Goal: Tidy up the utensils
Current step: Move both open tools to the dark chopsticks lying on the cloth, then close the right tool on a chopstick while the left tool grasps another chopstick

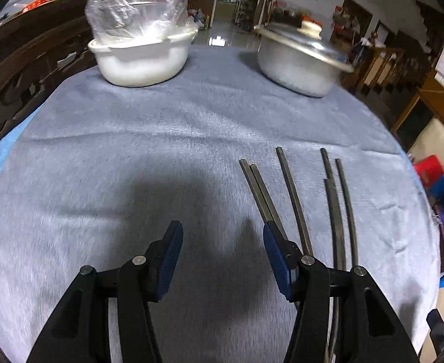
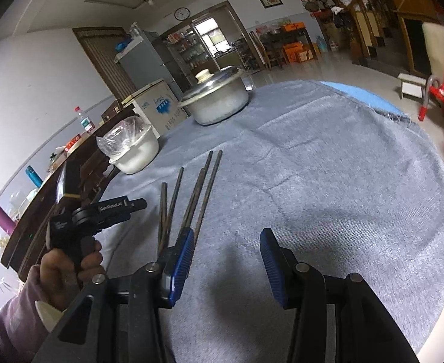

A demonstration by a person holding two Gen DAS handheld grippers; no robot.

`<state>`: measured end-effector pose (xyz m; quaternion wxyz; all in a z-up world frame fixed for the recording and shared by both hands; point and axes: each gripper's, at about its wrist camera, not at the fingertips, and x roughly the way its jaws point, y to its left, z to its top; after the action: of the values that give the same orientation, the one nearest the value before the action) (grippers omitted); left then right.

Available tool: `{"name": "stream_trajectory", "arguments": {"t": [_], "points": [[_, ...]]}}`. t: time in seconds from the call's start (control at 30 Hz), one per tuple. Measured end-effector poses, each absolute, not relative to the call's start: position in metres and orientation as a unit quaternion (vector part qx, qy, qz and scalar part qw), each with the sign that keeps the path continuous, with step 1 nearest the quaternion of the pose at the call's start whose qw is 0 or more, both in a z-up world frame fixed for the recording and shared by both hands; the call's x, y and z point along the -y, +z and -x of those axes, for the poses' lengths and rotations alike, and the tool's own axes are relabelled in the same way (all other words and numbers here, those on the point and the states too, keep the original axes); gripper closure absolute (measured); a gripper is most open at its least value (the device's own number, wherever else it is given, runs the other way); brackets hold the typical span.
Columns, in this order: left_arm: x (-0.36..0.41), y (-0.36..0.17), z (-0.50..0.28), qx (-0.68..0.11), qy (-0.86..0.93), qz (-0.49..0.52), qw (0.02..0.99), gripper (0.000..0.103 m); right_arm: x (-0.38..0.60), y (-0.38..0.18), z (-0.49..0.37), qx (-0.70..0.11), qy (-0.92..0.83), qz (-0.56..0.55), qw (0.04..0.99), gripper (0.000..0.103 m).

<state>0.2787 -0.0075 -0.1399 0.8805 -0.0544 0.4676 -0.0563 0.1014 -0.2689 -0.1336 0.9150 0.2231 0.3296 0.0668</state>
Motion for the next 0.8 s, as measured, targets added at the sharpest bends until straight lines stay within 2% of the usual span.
{"name": "stream_trajectory", "arguments": {"t": [0.63, 0.7, 0.77, 0.8], "points": [[0.045, -0.149, -0.315, -0.503, -0.042, -0.021, 0.863, 0.042, 0.290, -0.144, -0.114, -0.327, 0.068, -0.246, 0.910, 0.055], [0.045, -0.148, -0.320, -0.504, -0.047, -0.026, 0.862, 0.050, 0.289, -0.143, -0.118, -0.329, 0.072, -0.243, 0.910, 0.055], [0.047, -0.147, -0.324, -0.502, -0.055, -0.029, 0.863, 0.065, 0.287, -0.139, -0.127, -0.334, 0.076, -0.238, 0.909, 0.055], [0.047, -0.147, -0.325, -0.502, -0.060, -0.032, 0.862, 0.068, 0.285, -0.137, -0.132, -0.337, 0.076, -0.234, 0.909, 0.055]]}}
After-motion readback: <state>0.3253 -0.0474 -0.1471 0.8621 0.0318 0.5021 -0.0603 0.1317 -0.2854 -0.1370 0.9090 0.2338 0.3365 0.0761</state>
